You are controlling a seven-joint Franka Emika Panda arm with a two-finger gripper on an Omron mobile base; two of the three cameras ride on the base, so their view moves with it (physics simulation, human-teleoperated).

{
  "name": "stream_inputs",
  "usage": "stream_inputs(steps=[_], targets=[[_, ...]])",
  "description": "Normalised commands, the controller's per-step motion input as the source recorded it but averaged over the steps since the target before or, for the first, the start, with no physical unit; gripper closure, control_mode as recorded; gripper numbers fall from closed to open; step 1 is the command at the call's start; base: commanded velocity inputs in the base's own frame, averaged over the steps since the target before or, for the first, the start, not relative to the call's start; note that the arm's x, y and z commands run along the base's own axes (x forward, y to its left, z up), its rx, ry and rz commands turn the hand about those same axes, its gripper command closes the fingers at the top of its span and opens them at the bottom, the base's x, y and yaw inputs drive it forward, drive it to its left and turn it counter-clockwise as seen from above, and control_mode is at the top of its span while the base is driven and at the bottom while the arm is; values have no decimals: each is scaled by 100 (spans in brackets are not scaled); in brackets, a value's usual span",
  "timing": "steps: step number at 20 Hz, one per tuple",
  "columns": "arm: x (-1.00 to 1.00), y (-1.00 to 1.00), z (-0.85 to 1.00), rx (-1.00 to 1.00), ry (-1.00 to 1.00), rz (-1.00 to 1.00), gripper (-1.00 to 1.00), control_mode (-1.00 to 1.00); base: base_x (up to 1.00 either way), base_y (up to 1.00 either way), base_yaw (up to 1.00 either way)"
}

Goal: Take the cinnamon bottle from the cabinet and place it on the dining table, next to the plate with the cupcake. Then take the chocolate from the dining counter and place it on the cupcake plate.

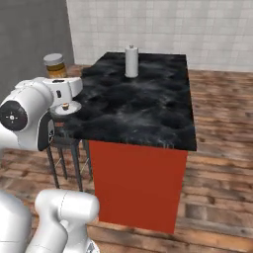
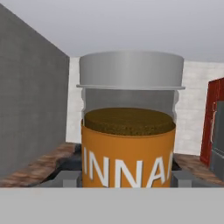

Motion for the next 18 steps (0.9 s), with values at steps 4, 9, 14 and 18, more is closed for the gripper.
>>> stream_inputs(steps=[4,9,14,18], targets=[[0,0,0,0,0,0,100,100,0,100,-50],[0,0,0,0,0,0,100,100,0,100,-50],[0,0,0,0,0,0,100,100,0,100,-50],[0,0,0,0,0,0,100,100,5,100,-49]])
